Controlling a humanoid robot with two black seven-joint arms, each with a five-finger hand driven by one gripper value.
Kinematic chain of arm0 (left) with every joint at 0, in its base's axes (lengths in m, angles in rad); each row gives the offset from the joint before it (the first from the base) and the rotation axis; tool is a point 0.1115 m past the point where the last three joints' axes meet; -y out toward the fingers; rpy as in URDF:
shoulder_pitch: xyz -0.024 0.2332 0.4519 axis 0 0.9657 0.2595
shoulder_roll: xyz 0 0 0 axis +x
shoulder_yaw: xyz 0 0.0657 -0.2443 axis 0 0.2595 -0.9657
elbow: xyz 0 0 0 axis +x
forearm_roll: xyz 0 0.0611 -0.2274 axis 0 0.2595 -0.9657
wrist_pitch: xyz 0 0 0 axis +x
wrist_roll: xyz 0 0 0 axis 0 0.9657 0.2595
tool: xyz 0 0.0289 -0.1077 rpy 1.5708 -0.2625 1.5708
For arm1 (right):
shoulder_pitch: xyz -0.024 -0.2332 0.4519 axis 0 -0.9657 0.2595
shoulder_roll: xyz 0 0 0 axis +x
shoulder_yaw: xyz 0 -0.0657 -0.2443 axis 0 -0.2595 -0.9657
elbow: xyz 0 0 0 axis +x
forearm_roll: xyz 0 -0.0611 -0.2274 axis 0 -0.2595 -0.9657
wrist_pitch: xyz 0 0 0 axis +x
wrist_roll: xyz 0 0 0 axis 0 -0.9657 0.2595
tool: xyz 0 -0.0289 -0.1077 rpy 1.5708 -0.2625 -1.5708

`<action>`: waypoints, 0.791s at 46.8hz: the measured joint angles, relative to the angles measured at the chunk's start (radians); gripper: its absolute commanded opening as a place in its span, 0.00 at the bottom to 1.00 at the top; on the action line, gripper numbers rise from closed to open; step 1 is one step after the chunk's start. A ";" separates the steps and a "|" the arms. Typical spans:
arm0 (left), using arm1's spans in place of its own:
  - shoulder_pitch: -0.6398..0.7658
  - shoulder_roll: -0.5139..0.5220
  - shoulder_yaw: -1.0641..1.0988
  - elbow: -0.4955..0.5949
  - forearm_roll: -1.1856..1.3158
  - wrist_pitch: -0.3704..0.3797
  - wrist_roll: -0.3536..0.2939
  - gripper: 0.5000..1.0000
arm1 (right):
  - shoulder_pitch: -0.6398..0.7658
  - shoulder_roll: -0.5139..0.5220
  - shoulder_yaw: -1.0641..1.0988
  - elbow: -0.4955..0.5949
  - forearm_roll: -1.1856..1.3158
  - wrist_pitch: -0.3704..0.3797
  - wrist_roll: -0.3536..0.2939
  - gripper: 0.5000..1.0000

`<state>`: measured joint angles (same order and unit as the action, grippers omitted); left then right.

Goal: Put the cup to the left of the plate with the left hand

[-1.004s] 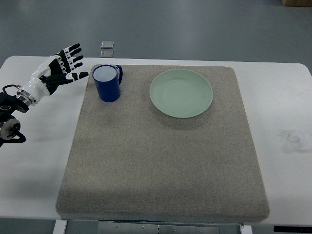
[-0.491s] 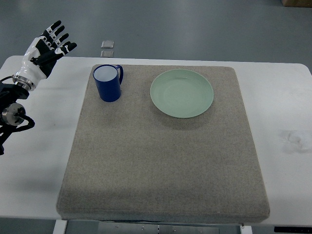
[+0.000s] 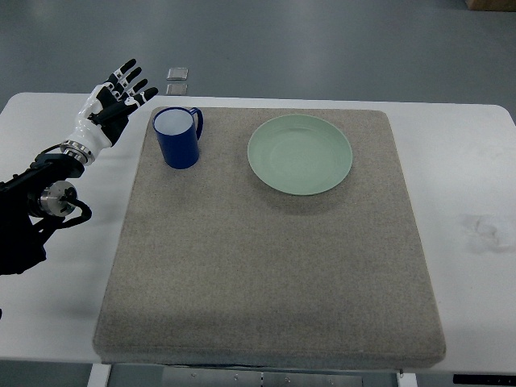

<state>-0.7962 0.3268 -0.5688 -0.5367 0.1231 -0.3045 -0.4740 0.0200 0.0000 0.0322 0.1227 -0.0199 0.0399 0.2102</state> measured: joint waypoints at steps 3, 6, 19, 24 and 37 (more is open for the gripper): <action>-0.004 -0.001 -0.003 0.000 0.000 -0.001 0.000 0.98 | 0.000 0.000 0.000 0.000 0.000 0.000 0.000 0.86; -0.011 -0.001 -0.009 0.000 0.000 -0.001 0.000 0.99 | 0.000 0.000 0.000 0.000 0.000 0.000 0.000 0.86; -0.054 0.000 -0.011 0.000 0.000 -0.001 0.000 0.99 | 0.000 0.000 0.000 0.000 0.000 0.000 0.000 0.86; -0.054 -0.001 -0.013 0.000 0.000 -0.001 0.000 0.99 | 0.000 0.000 0.000 0.000 0.000 0.000 0.000 0.86; -0.052 -0.025 -0.014 -0.001 -0.002 0.001 0.000 0.99 | 0.000 0.000 0.003 0.007 0.005 0.010 0.000 0.86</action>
<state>-0.8484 0.3014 -0.5830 -0.5376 0.1215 -0.3037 -0.4741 0.0198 0.0000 0.0349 0.1293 -0.0154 0.0495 0.2101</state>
